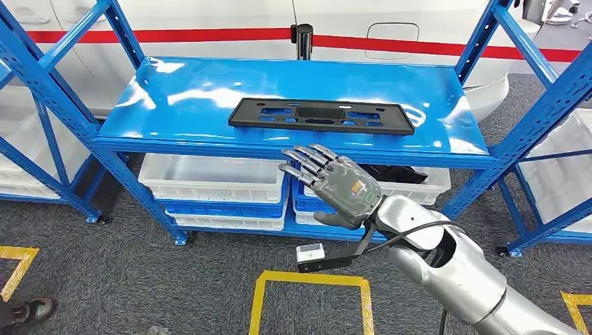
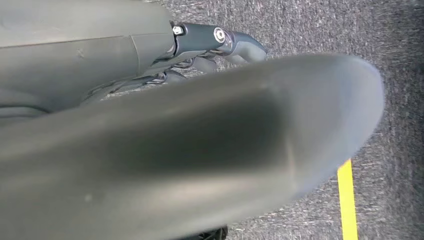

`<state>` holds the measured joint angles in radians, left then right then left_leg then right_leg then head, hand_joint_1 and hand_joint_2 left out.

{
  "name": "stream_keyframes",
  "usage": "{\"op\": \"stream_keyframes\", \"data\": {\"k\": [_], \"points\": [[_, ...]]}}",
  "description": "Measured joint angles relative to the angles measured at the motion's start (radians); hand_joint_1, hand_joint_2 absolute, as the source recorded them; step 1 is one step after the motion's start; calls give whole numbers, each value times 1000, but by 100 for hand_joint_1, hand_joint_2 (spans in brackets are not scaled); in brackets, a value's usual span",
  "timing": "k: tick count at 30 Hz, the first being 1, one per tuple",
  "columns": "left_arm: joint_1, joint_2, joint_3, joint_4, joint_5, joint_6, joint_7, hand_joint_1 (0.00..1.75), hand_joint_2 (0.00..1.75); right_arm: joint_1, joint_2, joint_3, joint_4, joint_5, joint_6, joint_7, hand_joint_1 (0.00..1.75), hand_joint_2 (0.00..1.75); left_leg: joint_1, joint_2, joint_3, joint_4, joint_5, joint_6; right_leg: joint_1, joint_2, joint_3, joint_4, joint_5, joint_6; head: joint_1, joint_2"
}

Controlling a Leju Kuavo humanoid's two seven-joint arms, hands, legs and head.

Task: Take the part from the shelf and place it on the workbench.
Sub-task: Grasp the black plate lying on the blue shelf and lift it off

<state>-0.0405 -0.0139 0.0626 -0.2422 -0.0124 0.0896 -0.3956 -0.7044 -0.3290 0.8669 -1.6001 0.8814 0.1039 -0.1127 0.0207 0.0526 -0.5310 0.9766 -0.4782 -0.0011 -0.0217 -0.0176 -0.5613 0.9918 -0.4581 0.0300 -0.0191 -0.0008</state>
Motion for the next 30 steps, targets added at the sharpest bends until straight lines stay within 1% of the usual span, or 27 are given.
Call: {"op": "stream_keyframes", "data": {"k": [4,13,20,26,30], "points": [[-1,-1,0,2,-3,9,10,0,0,-19,5,28,12,-6,6,15,0,175,0,0,0,0,0,0,0,0,0,0,0,0,0,0],[-9,-5,0,3,-16,29,47,0,0,-61,8,57,107,41,14,101,0,175,0,0,0,0,0,0,0,0,0,0,0,0,0,0],[-12,-8,0,3,-18,46,58,0,0,-69,8,50,175,58,1,127,0,175,0,0,0,0,0,0,0,0,0,0,0,0,0,0],[-19,-8,0,3,-20,50,61,0,0,-83,7,33,183,70,0,139,0,175,0,0,0,1,0,0,0,0,-1,0,0,0,0,0],[-27,-8,1,1,-26,48,63,0,0,-84,5,28,183,72,3,140,0,175,-1,0,-2,4,0,1,-5,0,-1,0,1,1,0,0]]}}
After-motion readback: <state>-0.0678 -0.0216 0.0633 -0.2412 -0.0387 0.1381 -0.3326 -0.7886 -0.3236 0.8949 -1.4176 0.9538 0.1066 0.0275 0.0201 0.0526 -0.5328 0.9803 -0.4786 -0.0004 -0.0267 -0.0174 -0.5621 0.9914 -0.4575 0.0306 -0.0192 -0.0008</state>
